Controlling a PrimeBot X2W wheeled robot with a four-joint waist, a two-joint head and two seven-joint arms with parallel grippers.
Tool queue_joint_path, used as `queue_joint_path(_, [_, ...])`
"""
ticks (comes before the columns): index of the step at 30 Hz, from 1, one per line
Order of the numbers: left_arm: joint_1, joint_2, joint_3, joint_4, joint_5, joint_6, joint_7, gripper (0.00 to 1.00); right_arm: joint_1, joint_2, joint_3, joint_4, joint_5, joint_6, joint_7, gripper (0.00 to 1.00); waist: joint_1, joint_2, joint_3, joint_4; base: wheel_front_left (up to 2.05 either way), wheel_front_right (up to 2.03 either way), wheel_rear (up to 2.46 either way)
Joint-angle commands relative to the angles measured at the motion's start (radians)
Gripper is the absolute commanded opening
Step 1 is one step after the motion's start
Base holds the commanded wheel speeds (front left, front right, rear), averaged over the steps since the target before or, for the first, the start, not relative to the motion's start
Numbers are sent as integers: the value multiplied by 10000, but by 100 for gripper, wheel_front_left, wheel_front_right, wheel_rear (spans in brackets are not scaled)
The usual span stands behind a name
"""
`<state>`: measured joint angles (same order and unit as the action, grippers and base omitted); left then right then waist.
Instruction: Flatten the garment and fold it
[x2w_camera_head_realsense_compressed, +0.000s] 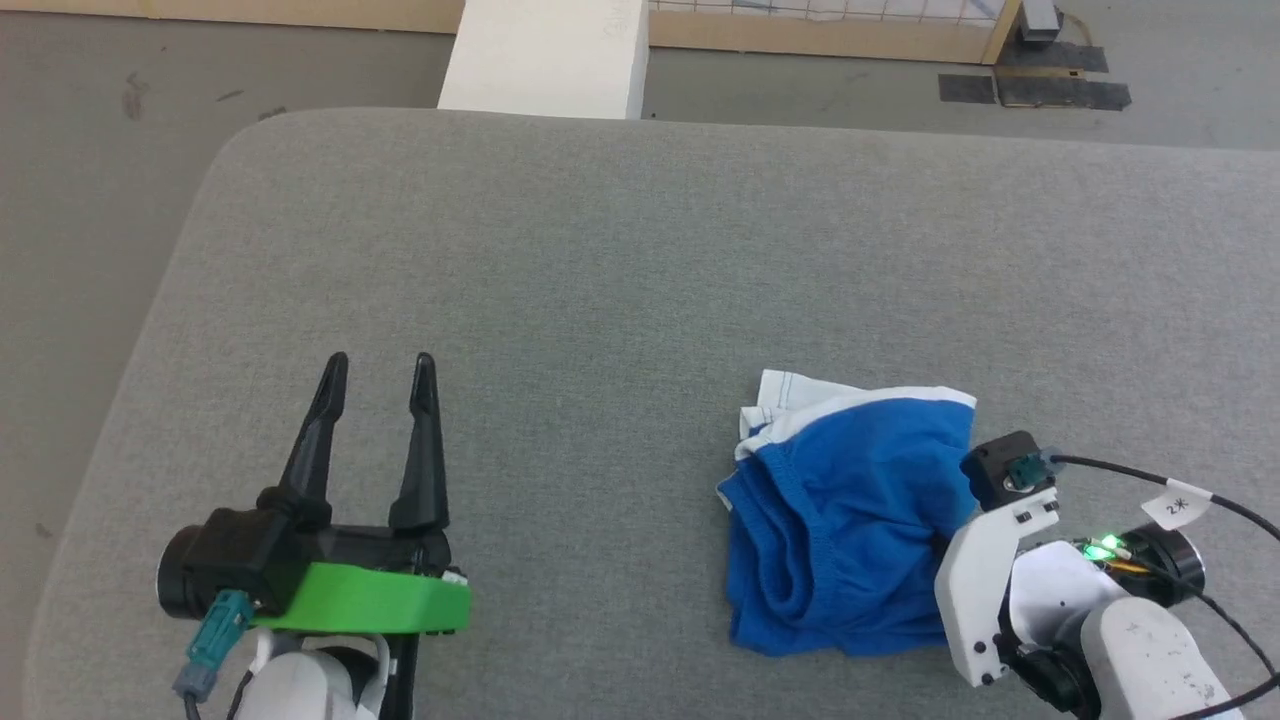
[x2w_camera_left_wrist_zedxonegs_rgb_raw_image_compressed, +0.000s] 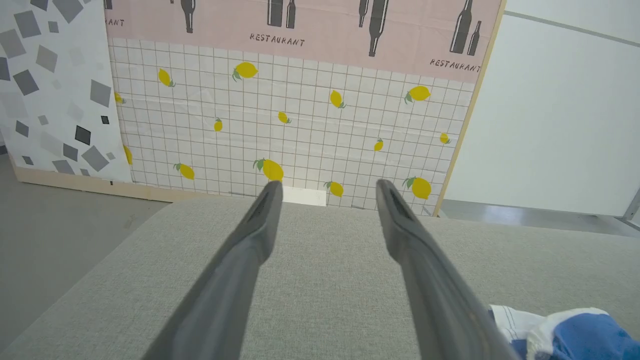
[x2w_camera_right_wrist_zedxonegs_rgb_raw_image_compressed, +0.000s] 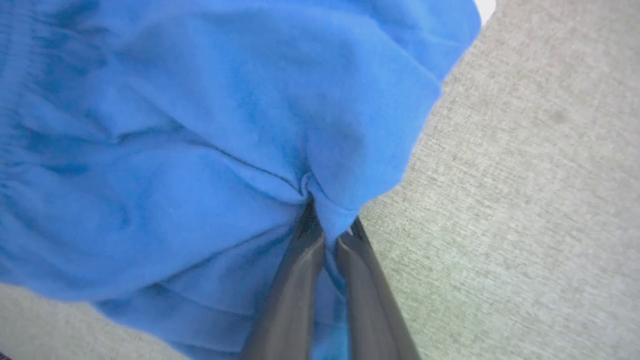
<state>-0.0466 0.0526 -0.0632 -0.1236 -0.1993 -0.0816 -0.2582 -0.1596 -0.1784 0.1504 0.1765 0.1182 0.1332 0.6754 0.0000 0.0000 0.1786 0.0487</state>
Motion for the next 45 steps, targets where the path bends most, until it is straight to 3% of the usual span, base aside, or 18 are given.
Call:
queue_joint_path(1, [71, -24, 46, -76, 46, 54, -36, 100, -117, -328, 92, 112, 78, -25, -13, 0, 0, 0, 43, -239, 0, 0, 0])
queue_joint_path(9, [130, -24, 466, -437, 108, 255, -36, 100, -1266, -1814, 2122, -85, 909, -25, 155, 0, 0, 0, 469, -2468, 0, 0, 0])
queue_joint_path(14, [-98, 1, 689, -491, 433, 105, -36, 100, -2313, -2347, 3085, 471, 1447, -25, -103, 0, 0, 0, 879, -4023, 0, 0, 0])
queue_joint_path(21, [-594, 94, 990, -653, 706, -16, -36, 100, -3604, -2861, 3475, 1732, 1885, -25, -893, 0, 0, 0, 1585, -5109, 0, 0, 0])
queue_joint_path(29, [-921, 274, 1405, -1296, 777, -37, -36, 100, -4802, -3822, 3137, 3220, 1772, -25, -2085, 0, 0, 0, 2795, -4891, 0, 0, 0])
queue_joint_path(31, [-1085, 565, 1558, -1629, 876, -91, -36, 100, -5364, -4597, 2507, 4354, 1603, -25, -2806, 0, 0, 0, 3661, -4233, 0, 0, 0])
queue_joint_path(33, [-1130, 642, 1579, -1701, 913, -94, -36, 100, -5546, -4824, 2192, 4726, 1499, -25, -2977, 0, 0, 0, 3882, -4021, 0, 0, 0])
queue_joint_path(45, [-970, 857, 1765, -2136, 962, 3, -35, 100, -6381, -5359, -1055, 7058, 225, -25, -3701, 0, 0, 0, 4572, -3516, 0, 0, 0])
